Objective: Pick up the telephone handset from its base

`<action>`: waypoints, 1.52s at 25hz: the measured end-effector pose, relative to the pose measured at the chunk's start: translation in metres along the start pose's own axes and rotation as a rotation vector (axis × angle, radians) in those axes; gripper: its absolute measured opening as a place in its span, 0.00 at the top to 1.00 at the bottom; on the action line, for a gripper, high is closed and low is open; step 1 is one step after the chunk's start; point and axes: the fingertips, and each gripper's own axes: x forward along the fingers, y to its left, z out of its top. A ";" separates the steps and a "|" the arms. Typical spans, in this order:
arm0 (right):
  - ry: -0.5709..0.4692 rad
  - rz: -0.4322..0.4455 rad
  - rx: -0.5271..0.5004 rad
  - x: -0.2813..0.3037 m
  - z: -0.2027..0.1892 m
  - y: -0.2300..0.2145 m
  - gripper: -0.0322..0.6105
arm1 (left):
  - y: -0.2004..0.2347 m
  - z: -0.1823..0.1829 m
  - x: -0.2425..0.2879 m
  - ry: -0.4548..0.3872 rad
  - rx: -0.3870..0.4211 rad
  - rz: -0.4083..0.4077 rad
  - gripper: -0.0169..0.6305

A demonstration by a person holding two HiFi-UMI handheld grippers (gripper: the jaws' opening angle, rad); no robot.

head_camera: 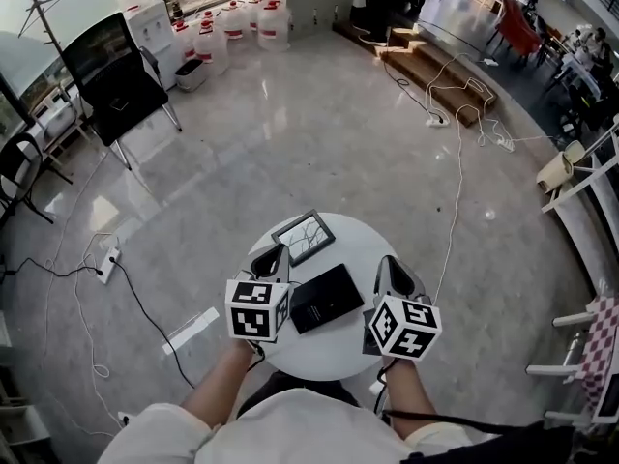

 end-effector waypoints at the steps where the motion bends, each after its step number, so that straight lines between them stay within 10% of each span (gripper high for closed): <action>1: 0.003 0.008 -0.014 0.001 -0.001 0.003 0.91 | 0.000 -0.002 0.000 -0.001 -0.007 0.001 0.95; 38: 0.243 0.042 -0.040 0.011 -0.108 -0.009 0.91 | -0.012 -0.135 0.009 0.250 -0.073 -0.044 0.95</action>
